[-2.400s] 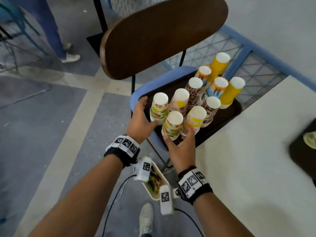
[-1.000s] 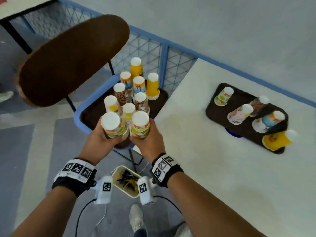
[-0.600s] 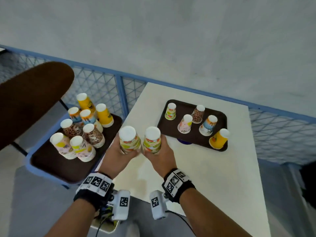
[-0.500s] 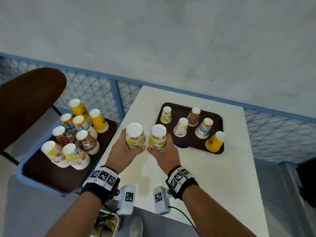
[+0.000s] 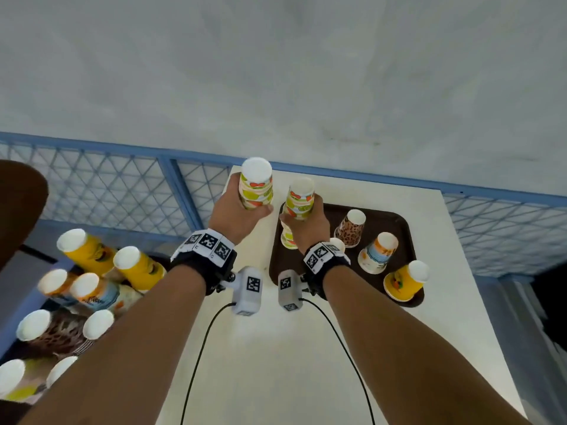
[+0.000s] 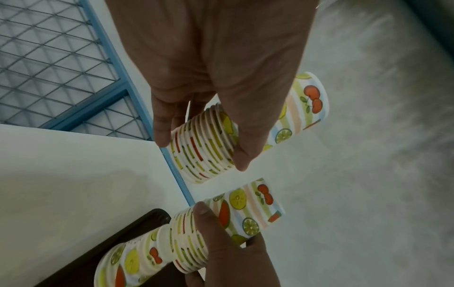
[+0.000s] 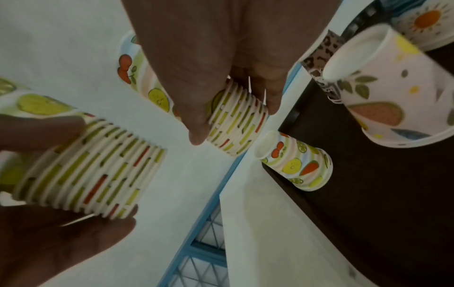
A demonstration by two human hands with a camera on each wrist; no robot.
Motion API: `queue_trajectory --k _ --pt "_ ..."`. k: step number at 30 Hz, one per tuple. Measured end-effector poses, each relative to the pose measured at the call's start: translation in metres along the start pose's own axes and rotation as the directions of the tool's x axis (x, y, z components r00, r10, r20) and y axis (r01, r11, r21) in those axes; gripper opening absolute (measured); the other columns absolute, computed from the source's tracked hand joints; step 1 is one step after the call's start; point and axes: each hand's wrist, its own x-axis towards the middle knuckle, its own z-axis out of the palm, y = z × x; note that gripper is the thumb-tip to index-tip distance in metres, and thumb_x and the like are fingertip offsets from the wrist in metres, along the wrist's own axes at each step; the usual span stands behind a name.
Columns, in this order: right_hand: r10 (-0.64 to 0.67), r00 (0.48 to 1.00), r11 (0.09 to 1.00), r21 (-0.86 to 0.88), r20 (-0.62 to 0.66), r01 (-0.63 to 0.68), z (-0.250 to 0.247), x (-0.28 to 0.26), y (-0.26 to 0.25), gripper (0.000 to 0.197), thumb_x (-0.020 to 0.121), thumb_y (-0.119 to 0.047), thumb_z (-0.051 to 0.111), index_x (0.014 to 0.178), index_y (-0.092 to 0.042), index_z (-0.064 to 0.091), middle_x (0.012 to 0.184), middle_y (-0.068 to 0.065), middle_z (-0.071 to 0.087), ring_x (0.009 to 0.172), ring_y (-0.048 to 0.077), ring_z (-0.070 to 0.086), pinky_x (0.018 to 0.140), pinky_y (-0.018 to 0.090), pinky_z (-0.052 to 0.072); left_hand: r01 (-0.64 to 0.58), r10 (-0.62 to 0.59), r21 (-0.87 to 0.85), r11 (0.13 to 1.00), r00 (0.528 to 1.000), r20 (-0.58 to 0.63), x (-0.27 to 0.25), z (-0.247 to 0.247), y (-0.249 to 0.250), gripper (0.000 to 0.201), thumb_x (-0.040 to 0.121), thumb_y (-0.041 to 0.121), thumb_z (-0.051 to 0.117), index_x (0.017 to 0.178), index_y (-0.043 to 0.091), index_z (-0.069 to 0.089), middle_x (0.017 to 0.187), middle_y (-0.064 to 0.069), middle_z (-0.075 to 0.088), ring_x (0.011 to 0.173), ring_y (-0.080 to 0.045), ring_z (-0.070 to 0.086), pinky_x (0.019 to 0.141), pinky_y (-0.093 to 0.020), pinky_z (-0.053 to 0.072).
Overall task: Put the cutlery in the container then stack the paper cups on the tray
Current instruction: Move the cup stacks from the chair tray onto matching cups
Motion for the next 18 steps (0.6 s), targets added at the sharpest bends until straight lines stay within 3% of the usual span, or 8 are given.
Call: queue_trajectory --k 4,9,13,16,18 --pt "0.052 0.998 0.998 -0.031 -0.040 -0.053 0.024 0.030 0.027 0.074 0.077 -0.025 0.084 0.139 -0.023 0.044 0.129 0.000 0.065 0.118 0.023 0.063 0.089 0.027 0.044 -0.002 0.001 0.004 1.000 1.000 0.021 0.033 0.003 -0.010 0.078 0.065 0.043 0.085 0.131 0.034 0.045 0.120 0.011 0.067 0.114 -0.017 0.065 0.103 -0.045 0.051" --pt "0.142 0.988 0.988 -0.051 -0.057 -0.145 0.055 0.040 0.071 0.075 0.076 -0.025 0.084 0.138 -0.028 0.042 0.129 -0.001 0.065 0.120 0.024 0.062 0.096 0.035 0.049 0.000 0.002 -0.049 0.999 0.998 0.056 0.048 0.011 -0.021 0.080 0.061 0.053 0.084 0.130 0.040 0.045 0.120 0.017 0.067 0.114 -0.011 0.065 0.103 -0.046 0.052" --pt "0.186 0.982 0.982 -0.040 -0.040 -0.187 0.067 0.041 0.099 0.076 0.075 -0.023 0.083 0.136 -0.033 0.040 0.128 -0.001 0.062 0.120 0.024 0.060 0.100 0.047 0.051 -0.007 0.013 -0.052 0.999 0.994 0.104 0.050 0.016 -0.024 0.078 0.069 0.047 0.085 0.134 0.038 0.044 0.125 0.016 0.066 0.116 -0.010 0.064 0.105 -0.042 0.051" --pt "0.191 0.981 0.981 -0.007 -0.021 -0.191 0.067 0.039 0.106 0.076 0.076 -0.022 0.082 0.134 -0.039 0.037 0.129 -0.003 0.060 0.120 0.021 0.060 0.100 0.045 0.053 -0.022 0.028 -0.040 0.999 0.989 0.143 0.046 0.020 -0.021 0.076 0.076 0.039 0.086 0.138 0.036 0.043 0.127 0.015 0.065 0.118 -0.011 0.063 0.104 -0.038 0.049" --pt "0.189 0.982 0.982 0.024 0.001 -0.189 0.064 0.035 0.101 0.080 0.078 -0.019 0.082 0.141 -0.036 0.035 0.135 -0.003 0.057 0.125 0.021 0.058 0.104 0.042 0.050 -0.026 0.032 -0.042 0.999 0.986 0.163 0.044 0.022 -0.018 0.075 0.077 0.037 0.086 0.139 0.035 0.044 0.128 0.015 0.065 0.118 -0.011 0.063 0.105 -0.038 0.049"
